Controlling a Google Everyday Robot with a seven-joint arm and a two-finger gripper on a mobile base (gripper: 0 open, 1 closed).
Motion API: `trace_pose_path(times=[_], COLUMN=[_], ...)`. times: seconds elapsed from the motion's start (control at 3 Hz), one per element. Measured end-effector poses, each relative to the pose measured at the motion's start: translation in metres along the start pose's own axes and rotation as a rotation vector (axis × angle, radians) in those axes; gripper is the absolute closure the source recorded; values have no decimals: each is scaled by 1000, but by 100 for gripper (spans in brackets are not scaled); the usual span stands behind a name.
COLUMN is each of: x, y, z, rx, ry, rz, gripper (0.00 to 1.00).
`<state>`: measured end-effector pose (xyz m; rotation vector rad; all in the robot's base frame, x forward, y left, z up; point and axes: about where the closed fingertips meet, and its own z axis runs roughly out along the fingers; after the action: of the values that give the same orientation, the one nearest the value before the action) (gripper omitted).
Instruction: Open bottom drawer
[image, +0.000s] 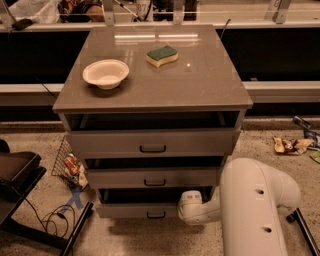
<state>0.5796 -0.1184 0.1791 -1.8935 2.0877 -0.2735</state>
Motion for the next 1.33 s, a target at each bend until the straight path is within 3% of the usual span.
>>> trace_pose_path(times=[1.0,1.33], x=[0,9], y=[-1,17], z=[-4,-11], rx=[0,-47], ry=[0,14], rz=[0,9], gripper=[100,100])
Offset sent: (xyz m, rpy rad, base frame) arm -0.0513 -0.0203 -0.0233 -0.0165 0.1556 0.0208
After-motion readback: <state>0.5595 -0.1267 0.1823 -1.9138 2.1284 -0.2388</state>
